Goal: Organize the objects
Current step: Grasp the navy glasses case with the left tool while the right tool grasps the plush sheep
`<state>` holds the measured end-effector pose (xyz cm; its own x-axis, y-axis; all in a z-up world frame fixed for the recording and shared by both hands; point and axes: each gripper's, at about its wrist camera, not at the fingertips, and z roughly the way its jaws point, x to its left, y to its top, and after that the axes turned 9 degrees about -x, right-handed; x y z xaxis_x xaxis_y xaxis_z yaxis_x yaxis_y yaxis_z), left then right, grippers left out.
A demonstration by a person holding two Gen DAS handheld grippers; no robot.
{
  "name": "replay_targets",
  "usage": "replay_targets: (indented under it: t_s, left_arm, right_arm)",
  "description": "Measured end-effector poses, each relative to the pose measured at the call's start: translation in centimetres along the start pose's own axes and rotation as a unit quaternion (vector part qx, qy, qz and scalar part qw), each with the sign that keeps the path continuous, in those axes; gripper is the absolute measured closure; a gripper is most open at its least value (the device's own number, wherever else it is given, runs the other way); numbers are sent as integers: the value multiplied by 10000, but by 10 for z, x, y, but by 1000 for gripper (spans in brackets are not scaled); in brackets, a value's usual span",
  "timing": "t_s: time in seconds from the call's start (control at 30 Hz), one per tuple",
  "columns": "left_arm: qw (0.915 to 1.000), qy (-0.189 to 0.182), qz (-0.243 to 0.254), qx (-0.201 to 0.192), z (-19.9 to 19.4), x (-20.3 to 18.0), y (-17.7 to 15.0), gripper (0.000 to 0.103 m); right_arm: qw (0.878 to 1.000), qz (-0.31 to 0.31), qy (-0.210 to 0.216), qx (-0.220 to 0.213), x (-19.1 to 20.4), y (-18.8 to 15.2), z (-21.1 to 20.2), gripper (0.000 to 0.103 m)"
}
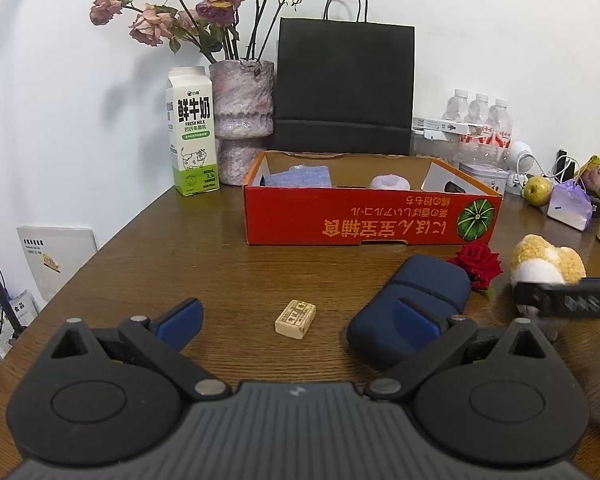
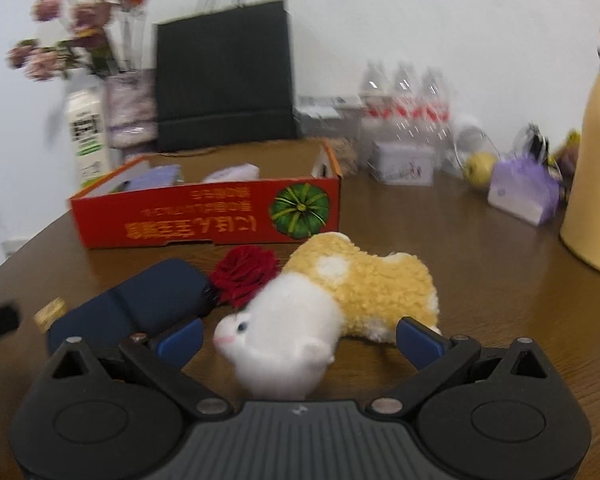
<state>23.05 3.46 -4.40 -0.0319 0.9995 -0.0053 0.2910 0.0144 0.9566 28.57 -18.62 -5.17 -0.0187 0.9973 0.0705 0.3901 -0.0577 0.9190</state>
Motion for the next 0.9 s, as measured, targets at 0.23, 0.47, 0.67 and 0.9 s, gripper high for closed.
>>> replay_targets:
  t_s: [0.23,0.47,0.67,0.9]
  left_arm:
    - [9998,3,-172,-42,-1,6,2,0]
    - [9997,-46,-230,-6,-1,7,2,0]
    - [9998,-48,-171,36,0,3,1,0]
    - [9999,-26,-97,73,2,1,-2,0]
  right_arm:
    - [9981,292,404,357,-10,-3,13,44]
    - [9976,-107,658,168,-24,-14,-20,44]
    - [9941,-188,1036,245,-45,-18,-38,44]
    - [9917,-671,1092,36,-32,-20,-48,45]
